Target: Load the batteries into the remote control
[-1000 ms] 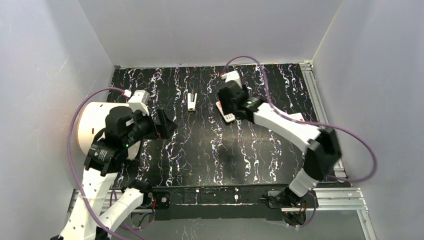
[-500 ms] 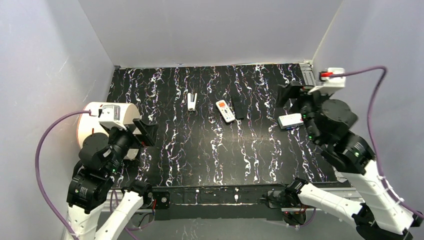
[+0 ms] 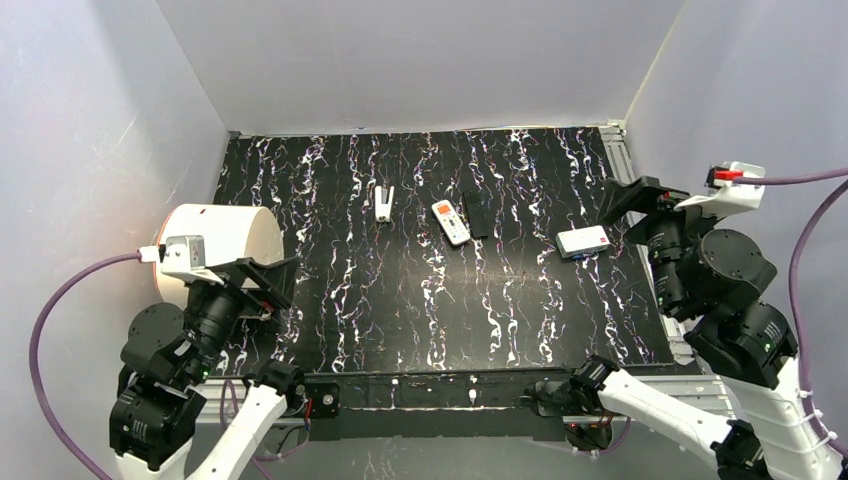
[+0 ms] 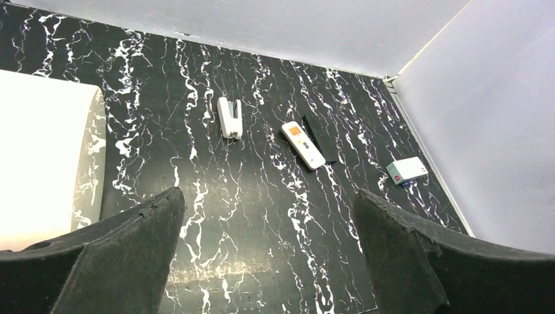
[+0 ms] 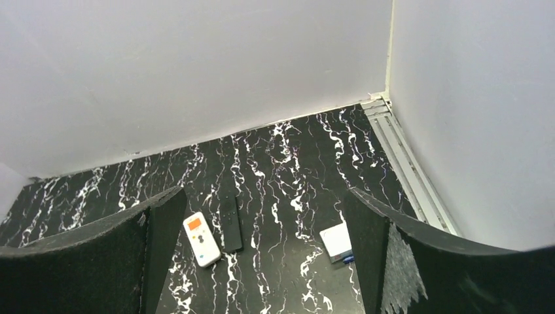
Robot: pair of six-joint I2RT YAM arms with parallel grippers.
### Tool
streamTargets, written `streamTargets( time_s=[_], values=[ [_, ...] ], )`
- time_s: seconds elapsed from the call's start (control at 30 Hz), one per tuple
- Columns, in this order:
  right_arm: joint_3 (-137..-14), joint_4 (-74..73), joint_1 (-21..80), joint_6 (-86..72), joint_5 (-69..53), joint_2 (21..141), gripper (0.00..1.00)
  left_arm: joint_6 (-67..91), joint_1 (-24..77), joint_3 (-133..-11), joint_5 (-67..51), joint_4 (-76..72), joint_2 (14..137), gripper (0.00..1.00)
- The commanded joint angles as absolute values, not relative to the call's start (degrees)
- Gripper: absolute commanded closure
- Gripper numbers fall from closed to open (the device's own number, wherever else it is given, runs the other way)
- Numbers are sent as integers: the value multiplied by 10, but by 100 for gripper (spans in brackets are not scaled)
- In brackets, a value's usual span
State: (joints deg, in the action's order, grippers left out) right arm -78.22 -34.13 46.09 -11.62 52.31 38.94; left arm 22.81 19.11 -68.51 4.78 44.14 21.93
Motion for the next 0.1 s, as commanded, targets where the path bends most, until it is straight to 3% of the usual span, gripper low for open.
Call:
streamTargets(
  time_s=[0.0,0.07],
  values=[
    [-805,-336,460,-141,555,387,1,234,189,-698,57,451,218,2],
    [-800,-328,460,-148,553,385,1,238,189,-699,64,455,222,2]
  ],
)
